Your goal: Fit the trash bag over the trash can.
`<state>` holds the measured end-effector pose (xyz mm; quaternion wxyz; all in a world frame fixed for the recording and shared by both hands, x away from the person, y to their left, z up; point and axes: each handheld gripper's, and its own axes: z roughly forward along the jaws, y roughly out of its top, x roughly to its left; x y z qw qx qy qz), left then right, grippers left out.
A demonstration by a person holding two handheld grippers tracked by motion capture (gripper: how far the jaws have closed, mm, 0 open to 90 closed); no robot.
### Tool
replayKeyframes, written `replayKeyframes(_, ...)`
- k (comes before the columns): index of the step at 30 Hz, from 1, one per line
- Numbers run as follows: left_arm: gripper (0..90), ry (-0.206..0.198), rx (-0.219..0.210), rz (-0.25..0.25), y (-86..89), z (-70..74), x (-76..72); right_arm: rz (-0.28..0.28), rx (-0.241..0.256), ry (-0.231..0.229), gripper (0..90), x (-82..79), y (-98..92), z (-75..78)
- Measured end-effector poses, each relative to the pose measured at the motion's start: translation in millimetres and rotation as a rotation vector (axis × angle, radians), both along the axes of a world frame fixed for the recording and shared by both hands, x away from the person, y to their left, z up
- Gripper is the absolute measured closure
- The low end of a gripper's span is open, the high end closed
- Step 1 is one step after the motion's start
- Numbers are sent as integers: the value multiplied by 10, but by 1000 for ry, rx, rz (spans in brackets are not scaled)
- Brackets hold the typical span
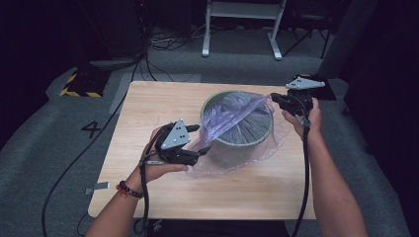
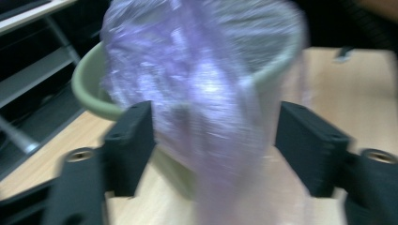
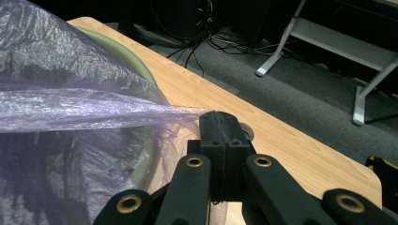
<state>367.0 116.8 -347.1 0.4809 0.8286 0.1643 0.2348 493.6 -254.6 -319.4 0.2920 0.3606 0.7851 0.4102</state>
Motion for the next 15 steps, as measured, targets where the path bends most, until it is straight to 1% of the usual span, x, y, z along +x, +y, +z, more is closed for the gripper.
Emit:
replayKeyframes(1,438,-12,16,9,-13,-2,27,3,0,-1,900,-3,2,8)
replayKeyframes(2,503,-20,51,16,-23,-3,65,5,0,-2,900,-6,3,15)
replayKeyframes(3,587,-18,69,15,-25,-3,90,7,1,-2,900,-10,6,23)
replayKeyframes(4,628,-23,72,15,-23,-4,99,10,2,-2,900,-13,7,29)
replayKeyframes(6,722,-48,80,29,2,18,123,12,-1,-5,900,-22,12,37)
replayKeyframes(7,737,-40,63,29,15,24,130,17,-2,-5,900,-27,17,40)
replayKeyframes(9,805,-42,22,24,70,63,147,19,-6,-8,900,-32,21,42)
replayKeyframes(11,847,-37,-14,23,120,110,166,20,-9,-9,900,-32,25,42)
replayKeyframes(12,860,-51,-24,36,148,140,178,22,-10,-9,900,-31,28,42)
replayKeyframes(14,881,-45,-56,43,189,179,213,21,-16,-5,900,-21,33,35)
replayKeyframes(15,886,-45,-69,59,208,199,242,23,-16,-4,900,-14,34,31)
